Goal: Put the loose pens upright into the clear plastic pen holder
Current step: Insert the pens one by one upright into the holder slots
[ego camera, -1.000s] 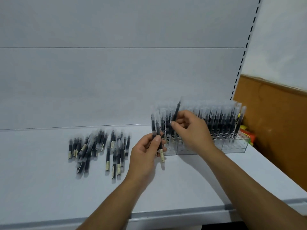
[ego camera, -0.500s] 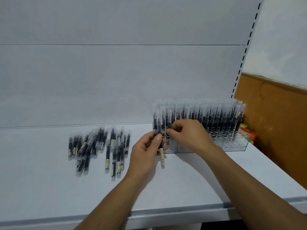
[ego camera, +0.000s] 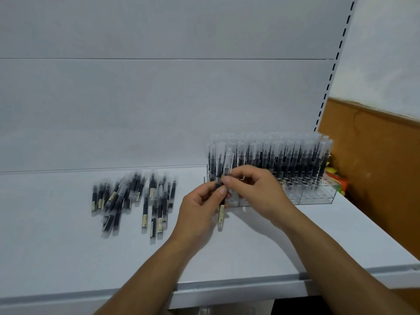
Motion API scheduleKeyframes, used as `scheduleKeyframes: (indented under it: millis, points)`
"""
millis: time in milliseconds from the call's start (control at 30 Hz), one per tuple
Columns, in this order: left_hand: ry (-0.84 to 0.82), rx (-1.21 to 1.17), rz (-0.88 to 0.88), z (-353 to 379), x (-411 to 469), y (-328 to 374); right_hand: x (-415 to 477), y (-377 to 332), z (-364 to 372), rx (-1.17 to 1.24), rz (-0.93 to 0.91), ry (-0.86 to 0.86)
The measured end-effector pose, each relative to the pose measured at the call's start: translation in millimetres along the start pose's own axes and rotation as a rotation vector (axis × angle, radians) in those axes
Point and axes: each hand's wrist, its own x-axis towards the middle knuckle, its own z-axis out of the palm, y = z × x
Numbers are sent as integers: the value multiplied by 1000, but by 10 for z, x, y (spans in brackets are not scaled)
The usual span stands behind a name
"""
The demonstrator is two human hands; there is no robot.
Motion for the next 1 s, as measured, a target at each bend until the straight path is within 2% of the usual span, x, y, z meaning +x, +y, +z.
scheduleKeyframes:
  millis: [100, 167, 267, 367, 600, 867, 1000]
  points:
    - [32, 30, 4, 3, 1, -6, 13, -38, -54, 125, 21, 28]
    - [90, 57, 25, 3, 6, 3, 66, -81, -142, 145, 23, 121]
    - [116, 41, 11, 1, 12, 13, 189, -139, -274, 119, -3, 284]
    - [111, 73, 42, -1, 7, 18, 285, -152, -324, 27, -50, 354]
    - [110, 88, 57, -4, 10, 2, 362, -37, -291, -186, -80, 329]
    - [91, 108, 51, -9, 9, 4, 398, 40, -250, -267, -82, 297]
    - [82, 146, 63, -13, 4, 6, 363, 122, -222, -465, -31, 180]
